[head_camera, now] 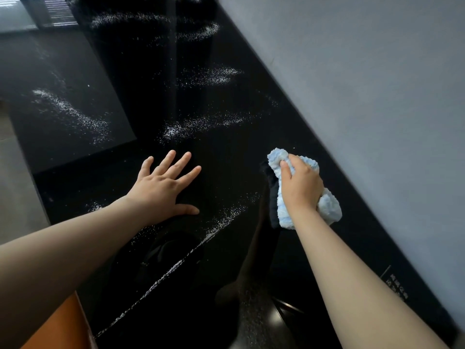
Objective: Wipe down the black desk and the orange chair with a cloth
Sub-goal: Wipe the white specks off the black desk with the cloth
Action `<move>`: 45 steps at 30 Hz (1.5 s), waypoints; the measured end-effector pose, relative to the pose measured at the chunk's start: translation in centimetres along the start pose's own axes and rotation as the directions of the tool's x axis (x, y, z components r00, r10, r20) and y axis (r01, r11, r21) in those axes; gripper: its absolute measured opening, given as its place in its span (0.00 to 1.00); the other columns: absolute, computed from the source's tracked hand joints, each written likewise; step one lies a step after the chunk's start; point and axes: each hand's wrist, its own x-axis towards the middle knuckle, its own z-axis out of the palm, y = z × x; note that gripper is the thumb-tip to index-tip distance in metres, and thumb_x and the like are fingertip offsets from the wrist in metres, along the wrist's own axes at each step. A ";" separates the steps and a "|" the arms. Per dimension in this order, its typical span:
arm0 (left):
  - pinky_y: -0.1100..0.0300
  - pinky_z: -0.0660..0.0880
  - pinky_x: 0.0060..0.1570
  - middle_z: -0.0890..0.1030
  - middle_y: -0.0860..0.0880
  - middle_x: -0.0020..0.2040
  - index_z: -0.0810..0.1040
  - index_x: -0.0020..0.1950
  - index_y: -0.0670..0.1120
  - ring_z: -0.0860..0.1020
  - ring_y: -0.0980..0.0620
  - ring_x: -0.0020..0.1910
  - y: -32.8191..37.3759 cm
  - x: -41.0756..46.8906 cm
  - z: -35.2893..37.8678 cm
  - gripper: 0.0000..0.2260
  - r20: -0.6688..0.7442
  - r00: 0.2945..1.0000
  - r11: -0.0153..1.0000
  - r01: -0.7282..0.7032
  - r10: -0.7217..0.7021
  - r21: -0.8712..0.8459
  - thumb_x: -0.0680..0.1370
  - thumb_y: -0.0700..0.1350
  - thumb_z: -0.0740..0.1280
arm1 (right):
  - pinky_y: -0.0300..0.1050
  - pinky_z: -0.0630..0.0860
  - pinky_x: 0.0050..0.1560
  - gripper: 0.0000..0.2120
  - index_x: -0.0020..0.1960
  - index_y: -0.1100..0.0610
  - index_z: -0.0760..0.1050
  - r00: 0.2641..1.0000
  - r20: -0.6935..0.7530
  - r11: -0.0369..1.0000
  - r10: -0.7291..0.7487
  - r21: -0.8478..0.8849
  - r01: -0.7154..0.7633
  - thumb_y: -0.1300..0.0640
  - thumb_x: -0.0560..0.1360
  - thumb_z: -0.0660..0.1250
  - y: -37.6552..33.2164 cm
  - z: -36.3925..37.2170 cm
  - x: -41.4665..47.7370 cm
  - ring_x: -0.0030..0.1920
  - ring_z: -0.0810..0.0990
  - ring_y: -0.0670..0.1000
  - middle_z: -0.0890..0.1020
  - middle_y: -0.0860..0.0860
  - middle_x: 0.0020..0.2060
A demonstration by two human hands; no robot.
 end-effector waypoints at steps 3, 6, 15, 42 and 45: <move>0.41 0.37 0.73 0.32 0.54 0.77 0.37 0.77 0.61 0.33 0.48 0.76 0.0 0.0 -0.1 0.44 0.009 1.000 1.000 0.001 -0.001 0.003 0.68 0.75 0.53 | 0.47 0.74 0.44 0.12 0.56 0.56 0.78 1.000 0.000 1.000 -0.028 0.014 0.028 0.52 0.80 0.60 -0.8 0.2 -1.7 0.50 0.79 0.53 0.83 0.51 0.49; 0.41 0.38 0.73 0.33 0.53 0.77 0.38 0.77 0.61 0.34 0.47 0.76 0.1 0.0 -0.2 0.44 0.019 1.000 1.000 0.002 -0.002 0.004 0.69 0.75 0.54 | 0.42 0.70 0.44 0.14 0.60 0.55 0.77 0.999 0.000 0.999 -0.042 0.013 0.042 0.52 0.80 0.60 -1.7 0.4 -3.2 0.53 0.79 0.52 0.82 0.50 0.53; 0.41 0.38 0.73 0.34 0.52 0.78 0.39 0.77 0.60 0.34 0.47 0.77 0.2 0.0 -0.6 0.43 0.043 0.999 1.000 0.007 -0.007 -0.001 0.70 0.74 0.56 | 0.39 0.68 0.48 0.15 0.63 0.54 0.76 0.999 0.033 0.999 -0.033 -0.014 0.033 0.51 0.80 0.59 -4.7 0.8 -8.1 0.56 0.78 0.50 0.82 0.49 0.55; 0.44 0.43 0.75 0.38 0.53 0.79 0.41 0.79 0.54 0.38 0.46 0.77 -7.7 -9.6 0.9 0.51 0.052 0.996 0.995 -0.080 0.078 0.051 0.65 0.77 0.59 | 0.41 0.65 0.39 0.14 0.62 0.54 0.77 1.000 0.027 1.000 0.012 -0.017 -0.012 0.52 0.79 0.61 -9.7 1.3 -15.6 0.49 0.80 0.52 0.83 0.50 0.49; 0.42 0.44 0.75 0.37 0.54 0.78 0.40 0.79 0.54 0.38 0.45 0.77 -8.2 -10.0 1.3 0.53 0.067 0.996 0.997 -0.059 0.055 0.054 0.65 0.77 0.59 | 0.40 0.67 0.40 0.14 0.63 0.54 0.76 0.999 0.042 1.000 0.000 -0.023 0.001 0.51 0.80 0.61 -10.3 1.2 -16.8 0.50 0.80 0.51 0.83 0.49 0.51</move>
